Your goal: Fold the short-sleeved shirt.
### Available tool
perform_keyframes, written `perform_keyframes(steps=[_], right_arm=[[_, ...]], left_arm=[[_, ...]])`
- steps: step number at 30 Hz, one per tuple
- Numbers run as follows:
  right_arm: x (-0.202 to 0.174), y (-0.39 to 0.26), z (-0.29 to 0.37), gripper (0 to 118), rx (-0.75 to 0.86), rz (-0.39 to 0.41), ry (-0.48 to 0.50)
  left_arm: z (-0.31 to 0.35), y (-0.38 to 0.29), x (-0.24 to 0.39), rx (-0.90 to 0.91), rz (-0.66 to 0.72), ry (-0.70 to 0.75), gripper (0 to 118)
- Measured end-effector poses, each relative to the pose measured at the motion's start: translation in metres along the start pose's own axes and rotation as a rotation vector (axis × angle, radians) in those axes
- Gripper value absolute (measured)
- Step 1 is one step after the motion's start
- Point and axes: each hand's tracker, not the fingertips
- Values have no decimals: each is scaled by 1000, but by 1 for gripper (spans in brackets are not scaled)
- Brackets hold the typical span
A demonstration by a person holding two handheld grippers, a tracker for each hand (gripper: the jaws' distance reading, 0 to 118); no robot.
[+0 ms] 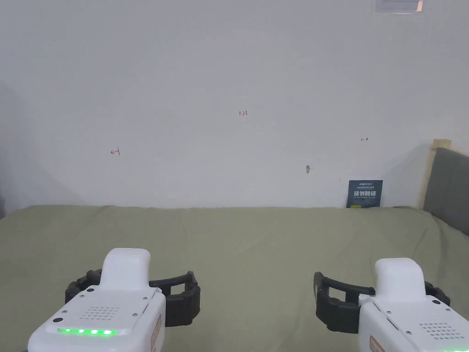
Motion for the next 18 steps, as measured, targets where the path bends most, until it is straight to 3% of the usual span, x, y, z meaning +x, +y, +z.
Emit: perform_keyframes(steps=[3,6,9,13,18], right_arm=[[0,2,1,118,0,-3,3],[0,3,1,118,1,-8,6],[0,3,0,118,0,-7,0],[3,3,1,118,1,-18,1],[3,4,-1,118,1,-7,-2]], left_arm=[[5,0,4,32,10,48,118],[1,2,12,-48,-83,121,118],[-4,-4,9,-32,-66,103,118],[-1,-4,-7,4,78,-6,118],[2,-5,-4,28,-7,36,118]])
